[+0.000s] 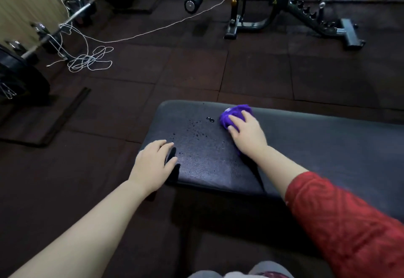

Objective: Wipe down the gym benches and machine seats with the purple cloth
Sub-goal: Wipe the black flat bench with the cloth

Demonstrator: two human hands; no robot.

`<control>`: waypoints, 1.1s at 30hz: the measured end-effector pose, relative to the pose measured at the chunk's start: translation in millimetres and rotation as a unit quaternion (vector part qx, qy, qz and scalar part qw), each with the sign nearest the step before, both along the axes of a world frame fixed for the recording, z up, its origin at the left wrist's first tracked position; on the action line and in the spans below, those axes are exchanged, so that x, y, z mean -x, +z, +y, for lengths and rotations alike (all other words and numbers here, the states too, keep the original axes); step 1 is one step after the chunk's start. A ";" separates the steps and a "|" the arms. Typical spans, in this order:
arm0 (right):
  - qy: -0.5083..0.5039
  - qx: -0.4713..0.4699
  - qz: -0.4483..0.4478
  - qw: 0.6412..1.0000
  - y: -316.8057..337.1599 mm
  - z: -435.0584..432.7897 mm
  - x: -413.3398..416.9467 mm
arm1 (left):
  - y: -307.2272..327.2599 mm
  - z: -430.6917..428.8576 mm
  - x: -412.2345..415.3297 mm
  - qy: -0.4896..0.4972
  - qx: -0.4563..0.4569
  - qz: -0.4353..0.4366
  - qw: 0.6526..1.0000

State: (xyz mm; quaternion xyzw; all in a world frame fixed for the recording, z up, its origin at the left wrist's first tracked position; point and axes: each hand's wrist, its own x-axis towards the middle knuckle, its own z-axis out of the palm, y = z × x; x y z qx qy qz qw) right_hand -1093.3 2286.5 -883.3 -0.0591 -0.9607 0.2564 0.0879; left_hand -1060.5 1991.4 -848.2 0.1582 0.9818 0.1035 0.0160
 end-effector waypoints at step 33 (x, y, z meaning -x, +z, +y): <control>0.423 -0.013 0.009 0.906 5.7 -51.7 -46.1 | -10.3 -8.1 -43.0 0.189 -0.123 -0.085 0.971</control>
